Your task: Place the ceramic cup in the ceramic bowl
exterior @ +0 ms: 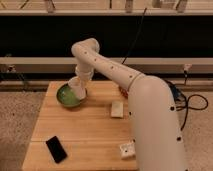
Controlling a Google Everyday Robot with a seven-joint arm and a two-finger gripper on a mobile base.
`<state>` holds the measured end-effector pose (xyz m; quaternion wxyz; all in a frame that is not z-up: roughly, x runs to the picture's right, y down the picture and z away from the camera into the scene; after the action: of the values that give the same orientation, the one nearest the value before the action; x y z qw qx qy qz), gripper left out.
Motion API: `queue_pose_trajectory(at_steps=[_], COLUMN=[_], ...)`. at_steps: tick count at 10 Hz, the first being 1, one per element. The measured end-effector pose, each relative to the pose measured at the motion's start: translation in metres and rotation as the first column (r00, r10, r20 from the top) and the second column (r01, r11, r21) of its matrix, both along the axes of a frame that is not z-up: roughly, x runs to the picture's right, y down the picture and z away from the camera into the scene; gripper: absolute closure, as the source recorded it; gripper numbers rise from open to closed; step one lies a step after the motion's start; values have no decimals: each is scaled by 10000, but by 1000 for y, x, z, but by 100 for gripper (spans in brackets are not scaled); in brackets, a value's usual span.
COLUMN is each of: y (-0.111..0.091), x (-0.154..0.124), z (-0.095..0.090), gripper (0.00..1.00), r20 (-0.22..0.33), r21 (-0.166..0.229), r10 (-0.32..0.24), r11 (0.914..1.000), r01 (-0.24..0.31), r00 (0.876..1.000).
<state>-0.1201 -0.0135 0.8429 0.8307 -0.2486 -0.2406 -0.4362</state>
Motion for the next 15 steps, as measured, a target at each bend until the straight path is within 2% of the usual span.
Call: queue_pose_trajectory(at_steps=[1, 5, 7, 9, 13, 15], y=[0, 0, 0, 0, -1, -2], x=[0, 0, 0, 1, 3, 3], z=[0, 1, 0, 0, 0, 0], gripper=[67, 65, 52, 43, 40, 29], r20=[13, 50, 71, 87, 102, 124], r21=[-9, -19, -23, -35, -51, -67], r10=[-43, -96, -135, -188, -240, -283], r11=[10000, 10000, 9999, 9998, 9997, 9996], r01=[43, 97, 135, 188, 241, 284], r00=[10000, 9999, 9999, 9998, 9997, 9995])
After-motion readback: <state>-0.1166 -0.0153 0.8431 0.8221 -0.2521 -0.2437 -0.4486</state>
